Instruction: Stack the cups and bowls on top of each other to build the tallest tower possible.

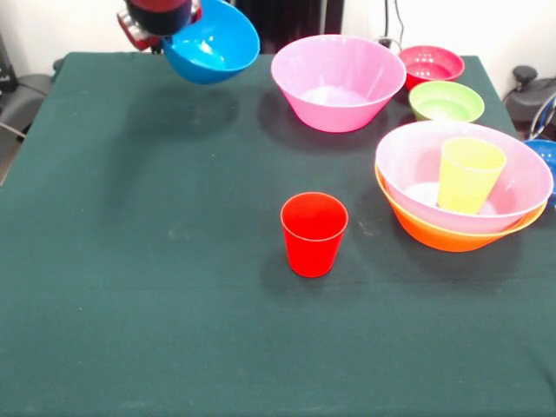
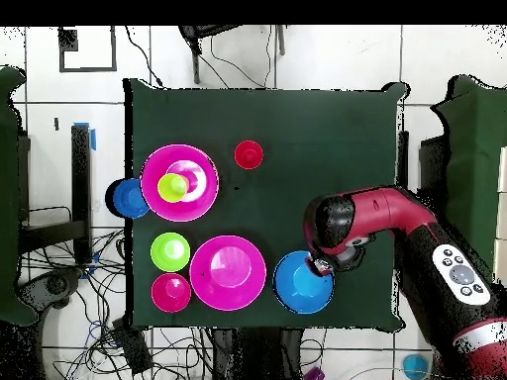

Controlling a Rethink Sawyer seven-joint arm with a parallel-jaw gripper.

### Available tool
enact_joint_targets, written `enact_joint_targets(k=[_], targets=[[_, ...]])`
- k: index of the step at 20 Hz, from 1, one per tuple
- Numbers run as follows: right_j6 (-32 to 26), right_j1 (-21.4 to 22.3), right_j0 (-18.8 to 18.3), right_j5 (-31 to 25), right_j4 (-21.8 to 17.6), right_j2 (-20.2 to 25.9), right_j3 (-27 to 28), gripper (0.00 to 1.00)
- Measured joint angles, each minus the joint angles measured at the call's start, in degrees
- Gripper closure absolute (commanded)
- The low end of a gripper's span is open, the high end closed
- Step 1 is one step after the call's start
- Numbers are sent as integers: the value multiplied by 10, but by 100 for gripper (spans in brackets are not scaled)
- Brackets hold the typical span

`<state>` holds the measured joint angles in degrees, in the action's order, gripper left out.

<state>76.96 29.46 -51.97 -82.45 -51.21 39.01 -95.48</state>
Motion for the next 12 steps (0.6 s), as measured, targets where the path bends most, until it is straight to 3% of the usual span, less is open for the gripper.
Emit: enact_joint_targets(k=[7, 12], targets=[[0, 10, 24, -28, 15, 2, 1, 100], [0, -1, 38, -27, 48, 12, 2, 100]])
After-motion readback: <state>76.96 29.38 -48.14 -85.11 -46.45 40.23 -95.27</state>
